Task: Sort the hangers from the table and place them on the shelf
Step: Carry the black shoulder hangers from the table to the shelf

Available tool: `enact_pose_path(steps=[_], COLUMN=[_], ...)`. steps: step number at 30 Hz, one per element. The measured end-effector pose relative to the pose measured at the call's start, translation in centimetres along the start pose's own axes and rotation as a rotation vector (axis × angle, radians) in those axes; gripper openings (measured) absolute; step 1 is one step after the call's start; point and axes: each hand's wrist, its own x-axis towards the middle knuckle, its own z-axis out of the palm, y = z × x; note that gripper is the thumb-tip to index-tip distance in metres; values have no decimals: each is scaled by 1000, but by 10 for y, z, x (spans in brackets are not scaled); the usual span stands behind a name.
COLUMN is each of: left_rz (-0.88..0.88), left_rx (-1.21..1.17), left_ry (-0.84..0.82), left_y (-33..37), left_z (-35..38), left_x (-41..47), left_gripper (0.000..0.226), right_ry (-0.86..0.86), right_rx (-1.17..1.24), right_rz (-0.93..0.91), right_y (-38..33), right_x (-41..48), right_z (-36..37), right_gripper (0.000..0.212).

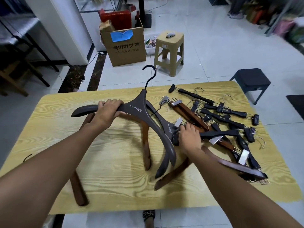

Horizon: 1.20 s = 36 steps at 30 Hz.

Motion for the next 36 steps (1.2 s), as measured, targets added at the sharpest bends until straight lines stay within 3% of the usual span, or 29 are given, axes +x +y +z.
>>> enact_pose_path(steps=[6,11,15,21,28,36], left_rz=[49,93,126,161,144,114], left_rx=[-10,-7,-13,-8,-7,13], left_ry=[-33,-59,-63,-65,-53,-41], left_y=[-34,-43,-38,-19,1,15], left_z=[11,17,22,25,19,18], left_x=[40,76,99,115,119,116], left_gripper=[33,36,37,38,37,39], right_ry=[-66,-181,-188,-137,-114,-210], right_rx=[-148,-234,-261,-276,-88,-25], right_rz=[217,242,264,194,137,44], right_y=[16,20,21,39,63,79], right_x=[44,67,74,73,77,79], right_z=[-4,-6,-6,-10,-26,-26], right_gripper=[65,84,81,58,70,78])
